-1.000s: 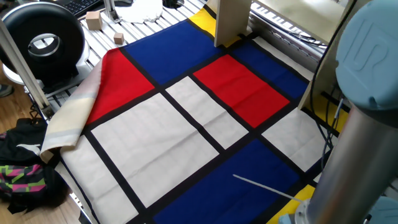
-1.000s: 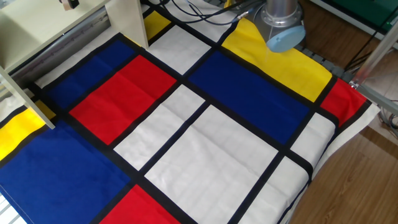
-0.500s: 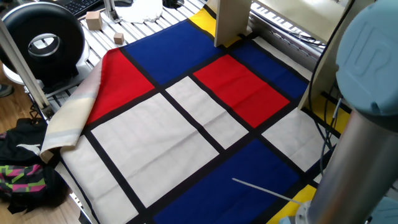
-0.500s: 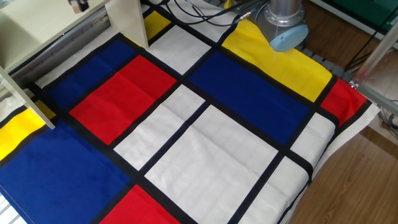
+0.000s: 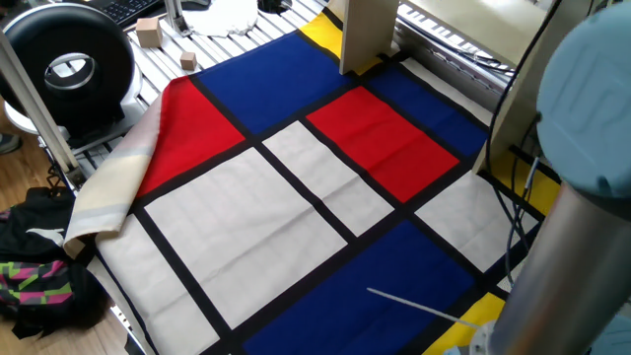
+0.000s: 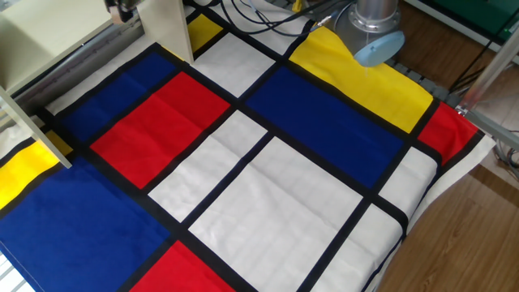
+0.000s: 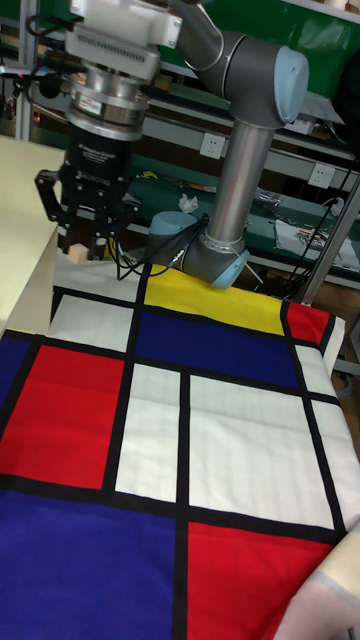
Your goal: Take the object down from the shelf
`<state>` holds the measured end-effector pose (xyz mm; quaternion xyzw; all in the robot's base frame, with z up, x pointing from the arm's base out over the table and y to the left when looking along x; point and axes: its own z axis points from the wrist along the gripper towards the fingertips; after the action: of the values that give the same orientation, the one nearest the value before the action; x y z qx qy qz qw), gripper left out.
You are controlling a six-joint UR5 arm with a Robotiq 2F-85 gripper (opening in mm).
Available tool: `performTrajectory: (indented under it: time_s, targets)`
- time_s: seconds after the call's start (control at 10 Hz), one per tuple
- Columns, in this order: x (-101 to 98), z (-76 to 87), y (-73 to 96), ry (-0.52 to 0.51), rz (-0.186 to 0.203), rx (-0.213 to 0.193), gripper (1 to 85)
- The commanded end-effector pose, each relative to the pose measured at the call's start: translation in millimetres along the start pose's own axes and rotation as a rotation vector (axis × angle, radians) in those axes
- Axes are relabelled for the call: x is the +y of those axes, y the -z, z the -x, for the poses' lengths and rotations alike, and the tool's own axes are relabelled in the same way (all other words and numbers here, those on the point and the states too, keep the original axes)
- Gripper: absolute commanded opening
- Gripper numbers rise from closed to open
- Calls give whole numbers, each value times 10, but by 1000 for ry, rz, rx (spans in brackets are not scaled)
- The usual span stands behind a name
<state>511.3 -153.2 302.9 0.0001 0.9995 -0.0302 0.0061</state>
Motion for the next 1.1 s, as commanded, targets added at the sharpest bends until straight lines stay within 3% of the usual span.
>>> performTrajectory:
  time_s: [0.0, 0.2, 0.4, 0.7, 0.9, 1.0]
  targets:
    - [77, -33, 8, 15, 3, -7, 13]
    - [121, -59, 8, 102, 20, 2, 13]
    - [185, -20, 10, 166, 43, -16, 13]
    - [248, 115, 19, 190, 62, -70, 13]
    - [224, 87, 16, 174, 55, -58, 13]
    - [411, 148, 28, 165, 69, -55, 13]
